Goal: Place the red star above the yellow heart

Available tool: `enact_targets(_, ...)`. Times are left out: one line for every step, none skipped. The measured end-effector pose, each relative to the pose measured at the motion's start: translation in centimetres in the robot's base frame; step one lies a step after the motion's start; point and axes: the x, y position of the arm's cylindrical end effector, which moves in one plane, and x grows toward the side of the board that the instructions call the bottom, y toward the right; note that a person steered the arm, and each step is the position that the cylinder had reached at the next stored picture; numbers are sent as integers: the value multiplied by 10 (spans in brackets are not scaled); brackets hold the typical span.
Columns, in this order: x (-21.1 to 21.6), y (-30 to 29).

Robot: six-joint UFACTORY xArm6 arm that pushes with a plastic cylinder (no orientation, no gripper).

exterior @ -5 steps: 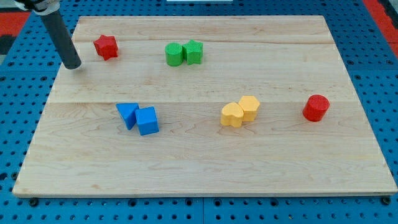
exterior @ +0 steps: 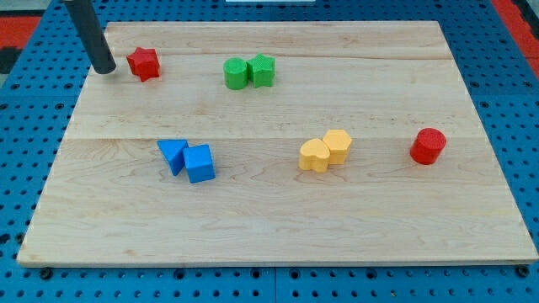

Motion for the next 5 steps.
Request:
enact_targets(-1,26)
enact_targets(-1,33)
enact_targets(-4,53)
enact_targets(-4,47)
enact_targets(-36,24)
